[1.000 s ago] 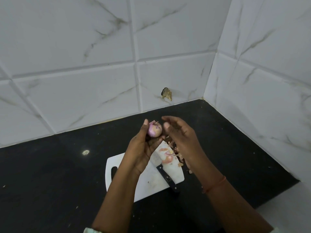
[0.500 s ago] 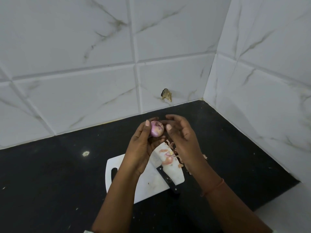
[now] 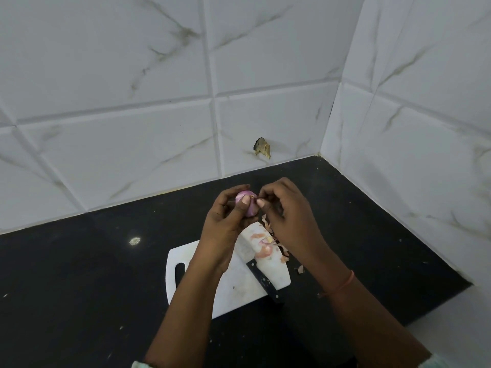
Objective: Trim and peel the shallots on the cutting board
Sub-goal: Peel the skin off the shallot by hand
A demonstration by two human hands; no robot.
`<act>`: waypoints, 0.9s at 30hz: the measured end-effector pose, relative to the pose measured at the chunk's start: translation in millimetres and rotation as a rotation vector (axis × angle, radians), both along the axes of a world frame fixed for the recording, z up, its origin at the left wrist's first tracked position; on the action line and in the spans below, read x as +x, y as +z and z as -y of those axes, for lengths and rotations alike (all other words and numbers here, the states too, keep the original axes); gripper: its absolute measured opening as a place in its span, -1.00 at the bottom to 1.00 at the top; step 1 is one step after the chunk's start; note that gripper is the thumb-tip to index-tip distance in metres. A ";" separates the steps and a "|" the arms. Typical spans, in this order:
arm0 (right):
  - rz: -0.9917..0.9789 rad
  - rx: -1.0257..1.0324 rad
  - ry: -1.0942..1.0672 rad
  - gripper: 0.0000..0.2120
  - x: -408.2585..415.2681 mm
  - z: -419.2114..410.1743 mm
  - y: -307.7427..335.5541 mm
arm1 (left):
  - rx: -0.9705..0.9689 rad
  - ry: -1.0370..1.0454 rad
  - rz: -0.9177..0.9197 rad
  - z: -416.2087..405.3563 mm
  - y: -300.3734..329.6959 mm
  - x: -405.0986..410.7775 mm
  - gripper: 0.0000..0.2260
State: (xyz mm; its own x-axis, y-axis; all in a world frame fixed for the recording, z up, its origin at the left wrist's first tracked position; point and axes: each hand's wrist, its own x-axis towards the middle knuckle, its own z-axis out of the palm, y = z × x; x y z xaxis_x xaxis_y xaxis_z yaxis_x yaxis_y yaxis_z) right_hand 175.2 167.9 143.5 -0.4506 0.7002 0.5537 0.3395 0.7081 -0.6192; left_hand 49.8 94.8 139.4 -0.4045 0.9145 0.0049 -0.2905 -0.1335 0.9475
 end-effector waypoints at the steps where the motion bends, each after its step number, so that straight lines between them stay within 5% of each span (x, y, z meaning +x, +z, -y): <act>1: 0.025 -0.009 -0.008 -0.93 -2.1 -0.5 -0.5 | -0.005 0.017 0.033 -0.9 -1.6 3.6 -0.67; 6: 0.074 -0.027 -0.060 -0.86 -12.7 0.5 -4.2 | -0.100 0.044 0.437 -6.5 -3.1 20.9 -0.73; 12: -0.206 -0.249 -0.042 -0.85 -9.6 8.4 -10.9 | -0.157 0.100 0.877 -14.0 -3.6 14.2 -0.68; 20: -0.444 -0.438 -0.318 -0.85 17.9 -9.9 -14.1 | -0.109 -0.047 0.736 -7.0 -13.2 -3.6 -0.67; 27: -0.293 -0.309 -0.234 -0.85 22.1 -9.5 -14.9 | -0.113 -0.068 0.700 -14.7 -20.9 -2.0 -0.66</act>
State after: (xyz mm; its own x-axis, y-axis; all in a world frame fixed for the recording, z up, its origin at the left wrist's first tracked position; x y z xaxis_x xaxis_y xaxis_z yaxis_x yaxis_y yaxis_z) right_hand 197.3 177.4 128.7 -0.1172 0.9161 0.3835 0.2476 0.4009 -0.8820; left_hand 47.8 109.4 118.5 -0.2195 0.9175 -0.3316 -0.8403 -0.0051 0.5421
